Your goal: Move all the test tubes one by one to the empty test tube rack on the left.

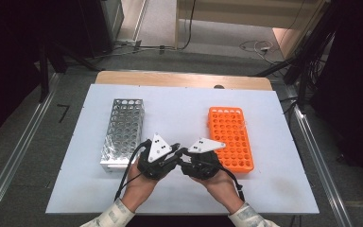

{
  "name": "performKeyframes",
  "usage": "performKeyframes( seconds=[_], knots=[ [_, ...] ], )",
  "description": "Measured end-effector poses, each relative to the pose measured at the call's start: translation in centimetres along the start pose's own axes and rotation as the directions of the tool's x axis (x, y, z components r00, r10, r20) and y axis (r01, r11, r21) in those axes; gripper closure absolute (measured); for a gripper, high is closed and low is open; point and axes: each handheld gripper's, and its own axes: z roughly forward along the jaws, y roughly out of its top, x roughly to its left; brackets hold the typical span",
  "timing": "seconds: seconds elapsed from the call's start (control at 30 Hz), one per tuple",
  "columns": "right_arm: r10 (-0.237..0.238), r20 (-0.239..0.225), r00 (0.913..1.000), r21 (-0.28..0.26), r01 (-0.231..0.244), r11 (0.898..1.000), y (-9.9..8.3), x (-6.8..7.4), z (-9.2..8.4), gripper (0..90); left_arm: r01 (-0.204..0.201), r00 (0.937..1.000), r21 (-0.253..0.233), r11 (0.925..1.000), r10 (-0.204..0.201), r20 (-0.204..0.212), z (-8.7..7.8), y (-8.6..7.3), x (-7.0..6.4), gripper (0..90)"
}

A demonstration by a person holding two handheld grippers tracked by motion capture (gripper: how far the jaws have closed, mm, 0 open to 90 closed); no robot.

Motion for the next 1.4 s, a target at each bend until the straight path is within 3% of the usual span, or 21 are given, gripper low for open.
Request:
performKeyframes(
  seconds=[0.13, 0.4, 0.53, 0.73, 0.93, 1.1, 1.27, 1.4],
  knots=[
    [0.01, -0.005, 0.9999, -0.009, -0.01, 1.0, 0.0, -0.5, -0.4, 44.5, 0.021, 0.9996, -0.008, 0.9997, -0.022, -0.02, -0.5, 0.3, 0.8, 75.7],
    [0.021, -0.01, 0.9997, -0.021, -0.021, 1.0, -0.2, -1.0, -1.0, 41.4, 0.058, 0.9955, -0.035, 0.9977, -0.06, -0.074, -2.0, 0.9, 3.1, 75.7],
    [0.021, -0.005, 0.9998, -0.025, -0.021, 0.999, -0.3, -1.2, -1.3, 40.1, 0.08, 0.9906, -0.05, 0.9956, -0.085, -0.107, -2.9, 0.9, 4.5, 75.6],
    [0.031, 0.002, 0.9995, -0.02, -0.031, 0.999, -0.6, -1.7, -1.7, 37.9, 0.118, 0.9786, -0.078, 0.99, -0.129, -0.16, -4.8, 1.0, 6.8, 75.6],
    [0.038, 0.014, 0.9992, -0.018, -0.037, 0.999, -1.0, -2.4, -2.2, 36.1, 0.153, 0.9605, -0.118, 0.9812, -0.176, -0.216, -7.2, 0.8, 9.1, 75.6],
    [0.047, 0.024, 0.9986, -0.016, -0.046, 0.999, -1.3, -2.9, -2.6, 34.1, 0.176, 0.9395, -0.135, 0.9751, -0.208, -0.273, -8.7, 0.3, 10.9, 75.6],
    [0.055, 0.032, 0.998, -0.012, -0.055, 0.998, -1.4, -3.2, -2.7, 28.9, 0.178, 0.9174, -0.142, 0.9738, -0.216, -0.334, -9.7, -0.2, 12.1, 75.6],
    [0.061, 0.035, 0.9975, -0.008, -0.061, 0.998, -1.5, -3.5, -2.9, 27.6, 0.185, 0.9035, -0.145, 0.9721, -0.226, -0.364, -10.2, -0.6, 12.9, 75.6]
  ],
)
